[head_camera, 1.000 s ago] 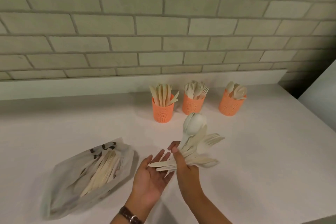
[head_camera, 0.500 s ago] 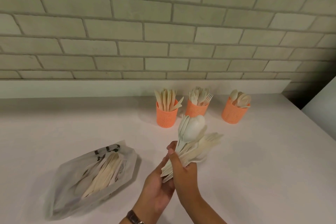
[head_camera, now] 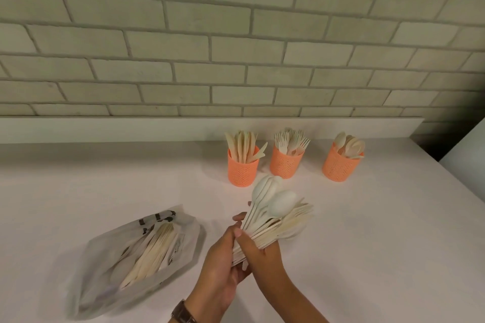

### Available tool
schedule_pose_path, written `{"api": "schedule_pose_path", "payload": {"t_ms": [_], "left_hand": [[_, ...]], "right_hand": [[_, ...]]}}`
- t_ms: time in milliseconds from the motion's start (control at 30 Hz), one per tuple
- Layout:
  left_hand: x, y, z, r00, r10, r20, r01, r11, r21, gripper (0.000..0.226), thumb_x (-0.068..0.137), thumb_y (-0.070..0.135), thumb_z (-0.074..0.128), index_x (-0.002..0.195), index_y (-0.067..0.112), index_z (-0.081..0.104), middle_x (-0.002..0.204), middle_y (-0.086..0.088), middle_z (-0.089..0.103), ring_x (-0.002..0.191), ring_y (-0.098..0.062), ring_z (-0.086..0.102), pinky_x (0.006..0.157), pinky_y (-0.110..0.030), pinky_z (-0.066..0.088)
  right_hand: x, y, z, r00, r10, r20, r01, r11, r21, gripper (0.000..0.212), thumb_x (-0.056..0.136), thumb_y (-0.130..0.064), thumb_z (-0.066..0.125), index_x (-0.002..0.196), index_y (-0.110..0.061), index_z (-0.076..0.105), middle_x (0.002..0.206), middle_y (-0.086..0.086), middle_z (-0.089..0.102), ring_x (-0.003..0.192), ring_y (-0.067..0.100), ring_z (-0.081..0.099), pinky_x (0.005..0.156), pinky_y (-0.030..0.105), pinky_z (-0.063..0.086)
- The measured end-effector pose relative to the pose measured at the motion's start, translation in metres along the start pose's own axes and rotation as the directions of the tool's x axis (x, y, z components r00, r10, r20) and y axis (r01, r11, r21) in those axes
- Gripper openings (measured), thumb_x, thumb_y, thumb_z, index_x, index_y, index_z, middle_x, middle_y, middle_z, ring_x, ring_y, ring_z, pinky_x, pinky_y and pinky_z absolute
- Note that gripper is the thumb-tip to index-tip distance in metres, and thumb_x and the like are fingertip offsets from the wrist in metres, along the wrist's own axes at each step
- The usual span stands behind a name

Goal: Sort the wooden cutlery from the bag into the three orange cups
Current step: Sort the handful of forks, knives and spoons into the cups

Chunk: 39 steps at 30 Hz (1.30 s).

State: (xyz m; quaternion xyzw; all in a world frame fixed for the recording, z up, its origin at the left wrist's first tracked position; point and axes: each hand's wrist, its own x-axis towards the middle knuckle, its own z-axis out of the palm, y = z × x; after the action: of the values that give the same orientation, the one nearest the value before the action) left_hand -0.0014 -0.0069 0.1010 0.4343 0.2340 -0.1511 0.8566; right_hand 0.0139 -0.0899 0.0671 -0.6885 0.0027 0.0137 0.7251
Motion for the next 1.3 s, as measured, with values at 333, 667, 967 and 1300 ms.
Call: {"api": "schedule_pose_path", "payload": {"t_ms": [333,667,967,1300], "left_hand": [[0.002,-0.008,0.002,0.971,0.159,-0.176,-0.135,0.981,0.138,0.031,0.095,0.031,0.042,0.094,0.021,0.071,0.089,0.002,0.074,0.074,-0.013,0.06,0.047,-0.021,0.036],[0.011,-0.017,-0.009,0.961,0.074,-0.267,-0.066,0.997,0.04,0.025,0.097,0.025,0.04,0.102,0.017,0.063,0.108,-0.002,0.062,0.104,-0.017,0.055,0.093,-0.033,0.039],[0.012,-0.018,-0.032,0.937,0.124,-0.327,-0.114,0.992,0.049,0.02,0.098,0.025,0.041,0.101,0.023,0.061,0.105,0.005,0.063,0.102,-0.013,0.056,0.09,-0.031,0.04],[0.016,-0.032,-0.024,0.942,0.195,-0.272,-0.135,0.966,0.222,0.021,0.096,0.017,0.042,0.092,0.023,0.062,0.1,0.002,0.065,0.095,-0.011,0.058,0.087,-0.03,0.043]], "right_hand": [[-0.001,-0.015,0.0,0.97,0.106,0.218,-0.152,0.966,0.21,0.053,0.065,-0.03,0.074,0.114,-0.015,0.059,0.105,0.007,0.071,0.105,0.015,0.065,0.088,0.028,0.051],[0.001,-0.003,-0.001,0.997,0.016,-0.074,-0.016,1.0,0.002,0.014,0.088,-0.014,0.062,0.08,-0.012,0.073,0.075,-0.004,0.072,0.066,0.006,0.064,0.059,0.017,0.049],[-0.01,0.072,-0.052,0.965,0.107,-0.238,-0.146,0.978,-0.152,0.017,0.086,-0.024,0.063,0.084,-0.008,0.069,0.079,-0.006,0.07,0.073,-0.002,0.061,0.073,0.011,0.045],[-0.011,0.08,-0.06,0.963,0.202,-0.177,-0.244,0.934,-0.263,0.01,0.082,-0.01,0.066,0.078,-0.017,0.061,0.069,-0.01,0.061,0.056,-0.002,0.056,0.055,0.008,0.042]]}}
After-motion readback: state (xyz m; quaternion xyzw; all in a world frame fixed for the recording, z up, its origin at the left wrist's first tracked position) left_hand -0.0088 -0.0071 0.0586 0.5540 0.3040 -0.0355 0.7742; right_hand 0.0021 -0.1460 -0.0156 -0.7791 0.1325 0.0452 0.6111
